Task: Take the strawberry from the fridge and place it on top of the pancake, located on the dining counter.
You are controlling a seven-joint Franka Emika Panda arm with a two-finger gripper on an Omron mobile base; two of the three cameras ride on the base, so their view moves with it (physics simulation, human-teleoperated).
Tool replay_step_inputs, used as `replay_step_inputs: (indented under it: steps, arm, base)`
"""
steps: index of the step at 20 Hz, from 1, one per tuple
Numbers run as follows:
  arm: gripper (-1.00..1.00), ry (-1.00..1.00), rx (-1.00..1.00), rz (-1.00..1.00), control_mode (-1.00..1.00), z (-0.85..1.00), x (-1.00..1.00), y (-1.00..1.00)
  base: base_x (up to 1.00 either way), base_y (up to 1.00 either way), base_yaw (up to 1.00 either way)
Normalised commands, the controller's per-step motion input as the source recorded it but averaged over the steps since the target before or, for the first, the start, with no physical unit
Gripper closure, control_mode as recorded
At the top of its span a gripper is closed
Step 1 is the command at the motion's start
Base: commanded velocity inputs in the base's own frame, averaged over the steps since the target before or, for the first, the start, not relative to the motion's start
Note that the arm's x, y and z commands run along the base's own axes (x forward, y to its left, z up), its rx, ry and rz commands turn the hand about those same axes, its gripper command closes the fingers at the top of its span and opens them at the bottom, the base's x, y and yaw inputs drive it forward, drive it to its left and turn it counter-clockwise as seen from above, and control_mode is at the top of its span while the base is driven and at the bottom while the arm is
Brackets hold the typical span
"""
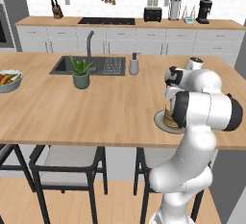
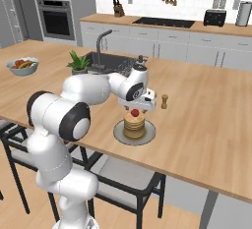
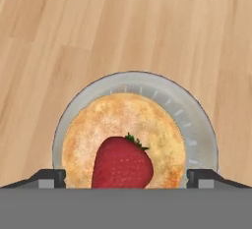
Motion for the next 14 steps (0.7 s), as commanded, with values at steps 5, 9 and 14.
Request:
replay_step_inputs:
  steps: [5,9,14]
  arm:
    - [-1.0,-0.18,-0.1,0.0,-1.0,0.28,-0.6,0.12]
    - [-1.0,-0.11,-0.03,0.0,-1.0,0.23,-0.76,0.21]
    - [-1.0,-0.1,0.0,0.0,-1.0,0.38,-0.8,0.16]
  base:
    - [0.0,0.0,0.0]
    - [0.0,0.0,0.0]
    - [0.0,0.0,0.0]
